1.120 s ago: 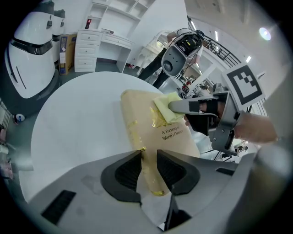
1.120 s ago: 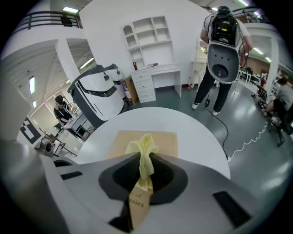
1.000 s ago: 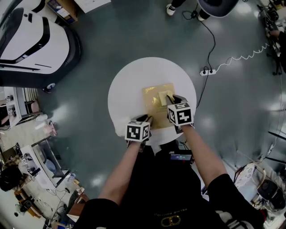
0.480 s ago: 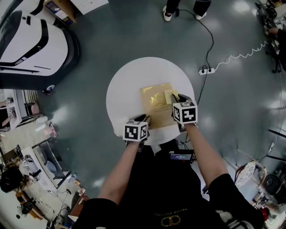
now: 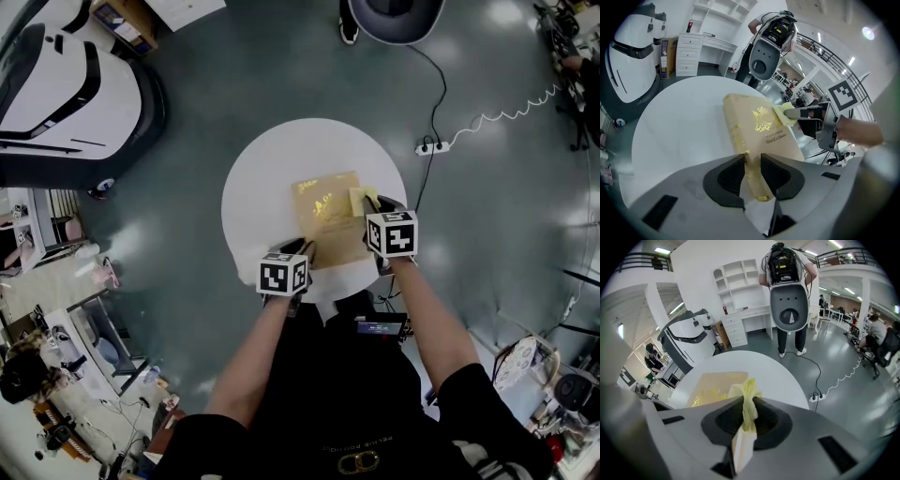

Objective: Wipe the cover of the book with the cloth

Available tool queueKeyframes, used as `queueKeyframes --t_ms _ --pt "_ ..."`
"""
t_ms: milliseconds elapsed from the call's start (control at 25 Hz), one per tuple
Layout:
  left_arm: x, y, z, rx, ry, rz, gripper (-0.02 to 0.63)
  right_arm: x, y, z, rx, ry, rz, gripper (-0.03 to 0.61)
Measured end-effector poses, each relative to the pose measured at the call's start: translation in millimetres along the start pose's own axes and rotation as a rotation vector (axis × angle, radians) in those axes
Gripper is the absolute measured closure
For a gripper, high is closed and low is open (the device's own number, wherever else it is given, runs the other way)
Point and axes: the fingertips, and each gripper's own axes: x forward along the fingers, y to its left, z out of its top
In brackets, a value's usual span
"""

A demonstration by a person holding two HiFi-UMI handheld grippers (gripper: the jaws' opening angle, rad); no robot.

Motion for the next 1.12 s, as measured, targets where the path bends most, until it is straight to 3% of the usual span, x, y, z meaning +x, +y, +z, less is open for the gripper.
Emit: queueKeyframes --t_ms 320,680,1120 --pt "-1 1 0 0.001 -0.006 -0.007 0.506 -12 13 9 0.022 -0.043 0.034 0.488" --pt "-1 0 2 -0.002 -0.011 -0.020 0.506 -20 68 18 0.009 -0.097 0.160 0.488" --pt "0 -1 1 -0.016 -0.020 -0.031 0.506 -9 134 3 -0.036 -0.056 0.319 0.488"
